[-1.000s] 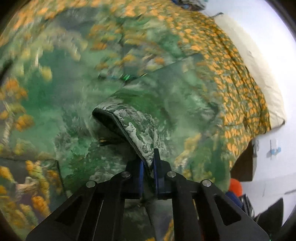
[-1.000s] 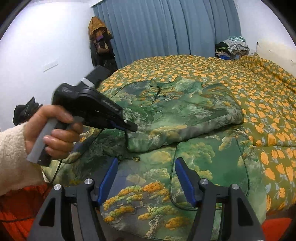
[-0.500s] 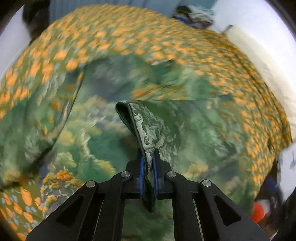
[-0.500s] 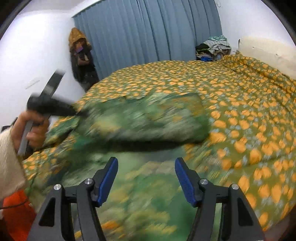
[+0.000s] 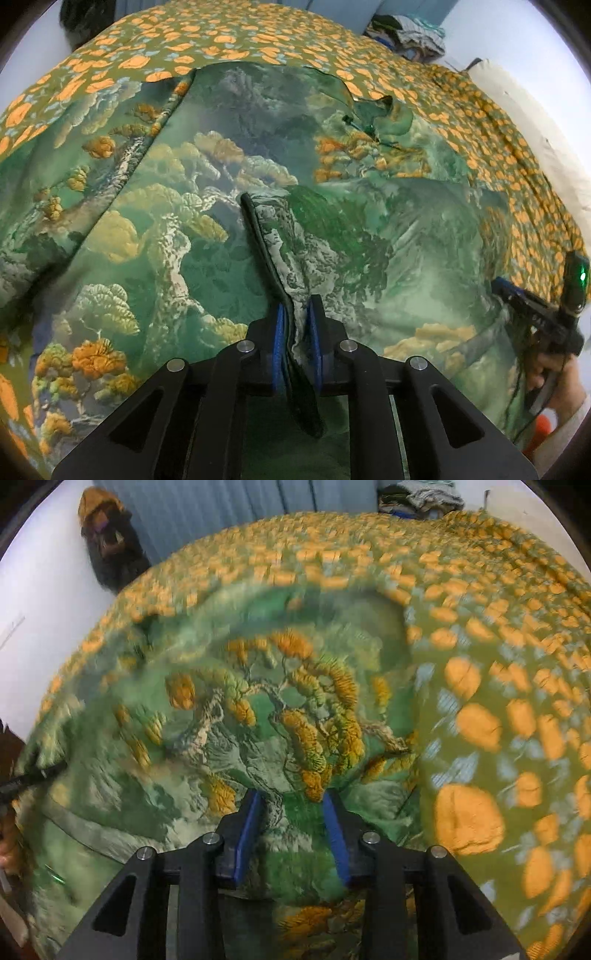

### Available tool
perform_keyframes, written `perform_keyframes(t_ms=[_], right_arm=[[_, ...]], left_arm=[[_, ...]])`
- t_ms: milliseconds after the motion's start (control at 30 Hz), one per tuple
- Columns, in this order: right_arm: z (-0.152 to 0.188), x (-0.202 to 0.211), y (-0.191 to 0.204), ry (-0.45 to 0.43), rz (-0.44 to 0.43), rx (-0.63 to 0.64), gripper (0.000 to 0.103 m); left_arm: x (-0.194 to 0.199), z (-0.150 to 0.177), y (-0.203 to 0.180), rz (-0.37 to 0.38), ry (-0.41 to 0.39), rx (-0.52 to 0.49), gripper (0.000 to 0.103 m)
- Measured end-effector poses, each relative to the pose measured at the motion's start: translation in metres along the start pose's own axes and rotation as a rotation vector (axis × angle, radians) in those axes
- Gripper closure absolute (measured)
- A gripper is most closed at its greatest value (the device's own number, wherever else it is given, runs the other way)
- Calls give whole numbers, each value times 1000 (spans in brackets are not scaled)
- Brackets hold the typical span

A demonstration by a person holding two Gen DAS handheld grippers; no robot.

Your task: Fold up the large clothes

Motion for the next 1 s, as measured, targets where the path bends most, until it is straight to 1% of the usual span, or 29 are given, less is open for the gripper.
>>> perform_keyframes(t_ms=[33,100,167,200,267,300,333,400,467,533,600,633,667,800,1000], right_arm=[[-1,-1,1,7,8,7,69],[-8,0,4,57,16,37,69],[-23,4,7,98,15,53,69],[-37,13,8,79,15,59,69],[-64,24,6,5,39,62,68],[-80,26,4,-33,50,48,68],[-91,25,2,-54,51,32,68],[-114,12,-4,-80,33,-11,68],[-122,-5,-6,-70,38,-43,68],[-114,-37,-13,9,32,-95,68],[-98,-61,-15,78,34,-92,69],[-94,-62,-14,63,39,-76,69],[-92,-60,-13,49,44,-64,69],[-76,-40,-10,46,31,-54,69],[-17,10,3,64,2,28,69]], left_arm=[[-1,1,0,-1,-9,-16,89],[-2,3,2,2,-20,-37,88],[-1,4,3,10,-28,-38,88],[-1,5,5,17,-35,-35,88],[-2,7,7,27,-43,-28,88],[-1,8,9,31,-46,-25,88],[-1,9,9,34,-51,-22,88],[0,10,10,35,-58,-23,88],[0,11,11,32,-62,-27,88],[-1,11,10,27,-65,-32,88],[-2,12,10,21,-69,-40,88],[-2,13,10,16,-72,-45,87],[-1,14,11,14,-75,-47,88],[-1,13,11,17,-78,-45,88],[-2,13,11,15,-80,-47,88]])
Point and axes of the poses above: each gripper's, at about its wrist camera, not at the fingertips, and x roughly against the way its jaws point, y to its left, z to its underside, the point moved 4 cm from there along -x, roughly the way its jaws point, and after that the axes turned 1 degree about z, right-handed, at the moved point
